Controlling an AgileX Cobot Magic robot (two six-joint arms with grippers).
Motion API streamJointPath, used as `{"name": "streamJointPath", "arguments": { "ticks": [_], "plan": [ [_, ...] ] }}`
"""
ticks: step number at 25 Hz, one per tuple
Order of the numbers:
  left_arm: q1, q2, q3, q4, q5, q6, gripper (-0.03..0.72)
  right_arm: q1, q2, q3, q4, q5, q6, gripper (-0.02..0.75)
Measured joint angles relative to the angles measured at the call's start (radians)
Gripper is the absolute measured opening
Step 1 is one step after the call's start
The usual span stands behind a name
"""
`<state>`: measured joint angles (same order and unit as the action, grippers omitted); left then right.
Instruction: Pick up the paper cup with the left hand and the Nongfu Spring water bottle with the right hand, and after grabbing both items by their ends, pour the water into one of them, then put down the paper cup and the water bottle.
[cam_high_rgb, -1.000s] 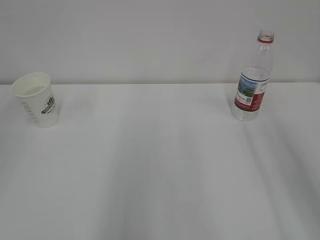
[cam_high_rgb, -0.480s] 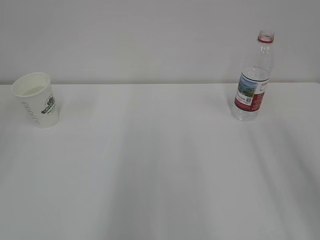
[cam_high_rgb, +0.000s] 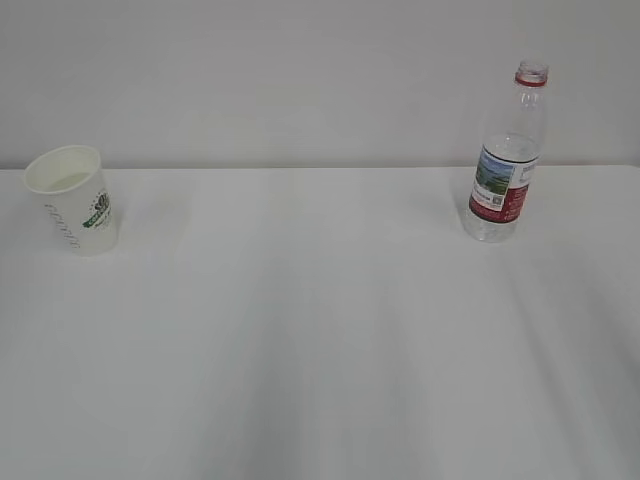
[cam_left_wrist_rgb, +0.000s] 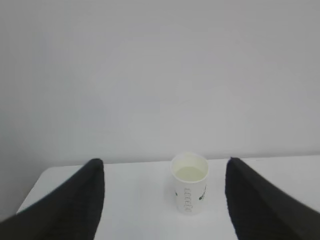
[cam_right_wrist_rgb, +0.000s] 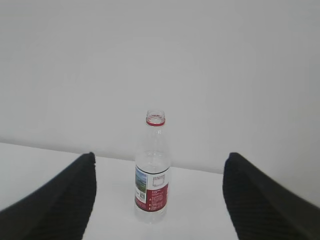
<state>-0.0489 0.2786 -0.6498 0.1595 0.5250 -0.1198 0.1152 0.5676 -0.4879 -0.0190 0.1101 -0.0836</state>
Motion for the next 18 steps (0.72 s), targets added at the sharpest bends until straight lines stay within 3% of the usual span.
{"name": "streamJointPath", "arguments": {
  "ticks": [10,18],
  "plan": [
    [0.000,-0.021,0.000,-0.017,0.147,0.000,0.549,0.000,-0.160,0.000,0.000,0.242,0.000,0.594],
    [0.000,-0.023,0.000,-0.082,0.258,0.073,0.529,0.000,-0.259,-0.012,0.000,0.484,0.011,0.594]
  ]
}}
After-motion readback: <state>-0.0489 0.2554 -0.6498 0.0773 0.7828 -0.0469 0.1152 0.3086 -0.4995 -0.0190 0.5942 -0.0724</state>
